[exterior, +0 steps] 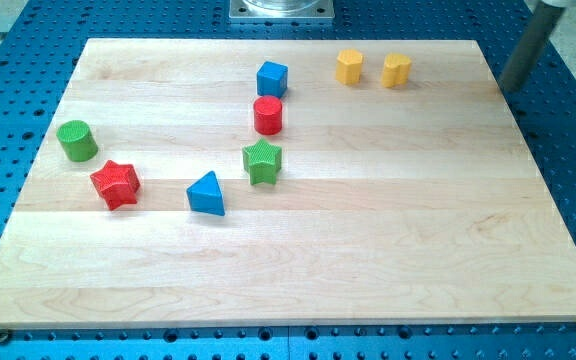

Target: Move yellow blocks diagonal to each other

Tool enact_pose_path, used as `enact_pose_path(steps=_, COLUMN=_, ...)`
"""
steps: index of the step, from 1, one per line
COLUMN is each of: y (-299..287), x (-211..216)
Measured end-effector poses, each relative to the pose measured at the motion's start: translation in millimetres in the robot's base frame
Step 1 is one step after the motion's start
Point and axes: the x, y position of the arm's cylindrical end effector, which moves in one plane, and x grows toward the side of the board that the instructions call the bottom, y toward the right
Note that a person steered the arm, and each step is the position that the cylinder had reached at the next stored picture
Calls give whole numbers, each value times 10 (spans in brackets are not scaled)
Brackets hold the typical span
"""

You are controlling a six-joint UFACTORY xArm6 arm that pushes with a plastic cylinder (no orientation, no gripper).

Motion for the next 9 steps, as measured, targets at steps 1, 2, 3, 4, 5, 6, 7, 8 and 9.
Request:
enact_pose_path(steps=1, y=-336, x=30)
enact_pose_path(steps=2, y=-140, x=-93)
enact_pose_path(steps=3, y=-636, x=-265)
enact_pose_path(steps=4, y=-783, x=-553)
enact_pose_path(steps=5, y=-1254, x=-401)
enact_pose_path(steps=6, y=-1391, x=-346)
enact_pose_path(steps=7, y=-1469, x=-59)
enact_pose_path(steps=8, y=-1541, x=60)
enact_pose_path(steps=9, y=-1789, x=-243)
